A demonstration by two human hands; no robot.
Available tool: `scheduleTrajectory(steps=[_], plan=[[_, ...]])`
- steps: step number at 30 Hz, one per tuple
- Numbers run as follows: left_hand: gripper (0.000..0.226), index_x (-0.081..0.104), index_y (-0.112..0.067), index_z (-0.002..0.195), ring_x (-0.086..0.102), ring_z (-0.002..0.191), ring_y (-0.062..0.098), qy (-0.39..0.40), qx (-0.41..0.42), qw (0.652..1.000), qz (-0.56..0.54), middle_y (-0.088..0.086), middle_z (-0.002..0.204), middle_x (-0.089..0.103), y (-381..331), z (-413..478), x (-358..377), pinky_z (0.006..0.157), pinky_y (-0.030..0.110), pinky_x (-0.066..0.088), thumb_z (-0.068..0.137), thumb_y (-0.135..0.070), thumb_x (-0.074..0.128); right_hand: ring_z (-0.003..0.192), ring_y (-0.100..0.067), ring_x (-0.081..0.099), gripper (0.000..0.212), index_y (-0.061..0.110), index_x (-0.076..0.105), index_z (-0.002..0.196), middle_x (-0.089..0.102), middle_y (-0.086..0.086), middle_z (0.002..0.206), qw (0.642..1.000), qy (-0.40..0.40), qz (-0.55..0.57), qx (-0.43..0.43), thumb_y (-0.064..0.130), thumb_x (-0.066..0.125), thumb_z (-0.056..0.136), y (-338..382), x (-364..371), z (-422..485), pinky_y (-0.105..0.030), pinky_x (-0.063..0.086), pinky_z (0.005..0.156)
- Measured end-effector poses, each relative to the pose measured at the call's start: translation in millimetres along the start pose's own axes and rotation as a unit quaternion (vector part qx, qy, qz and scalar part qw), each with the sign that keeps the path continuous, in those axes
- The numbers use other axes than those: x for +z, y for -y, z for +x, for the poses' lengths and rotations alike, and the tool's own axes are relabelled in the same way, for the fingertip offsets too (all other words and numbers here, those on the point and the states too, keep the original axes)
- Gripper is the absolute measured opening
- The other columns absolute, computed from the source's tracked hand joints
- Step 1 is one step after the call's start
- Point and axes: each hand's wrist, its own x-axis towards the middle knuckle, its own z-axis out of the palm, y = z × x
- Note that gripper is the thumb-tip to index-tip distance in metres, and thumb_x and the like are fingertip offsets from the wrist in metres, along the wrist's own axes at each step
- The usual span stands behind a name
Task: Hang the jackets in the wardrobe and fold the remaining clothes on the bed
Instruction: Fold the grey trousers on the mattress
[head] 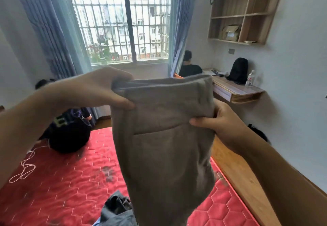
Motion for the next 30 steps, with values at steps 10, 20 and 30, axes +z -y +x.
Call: scheduleTrajectory(steps=[10,20,30], plan=[[0.038,0.055,-0.037,0.121,0.070,0.095,0.002,-0.252,0.181,0.928,-0.207,-0.014,0.112,0.070,-14.5,-30.3,116.0,0.080,0.013,0.053,0.090,-0.027,0.074,0.101,-0.012,0.073,0.032,0.044,0.077,0.102,0.077,0.008,0.108,0.991,-0.056,-0.001,-0.120,0.053,0.080,0.071,7.1,-37.6,-58.5,-0.023,0.059,0.080],[0.007,0.054,-0.035,0.106,0.062,0.081,0.033,-0.119,0.170,0.960,-0.190,0.002,0.097,0.062,-21.7,72.9,147.6,0.065,0.043,0.053,0.102,-0.030,0.055,0.101,-0.011,0.073,0.031,0.035,0.077,0.110,0.077,0.006,0.107,0.996,-0.037,-0.006,-0.087,0.044,0.079,0.080,-51.7,-140.2,12.8,-0.022,0.058,0.079],[0.065,0.069,-0.043,0.110,0.063,0.104,0.003,0.069,-0.093,0.989,-0.092,-0.024,0.110,0.060,120.3,168.3,335.1,0.090,0.033,0.054,0.088,0.015,0.051,0.093,-0.033,0.068,0.020,0.041,0.052,0.108,0.072,-0.001,0.092,0.866,0.162,-0.461,0.107,0.042,0.059,0.089,-304.1,-187.5,97.0,-0.039,0.049,0.067]])
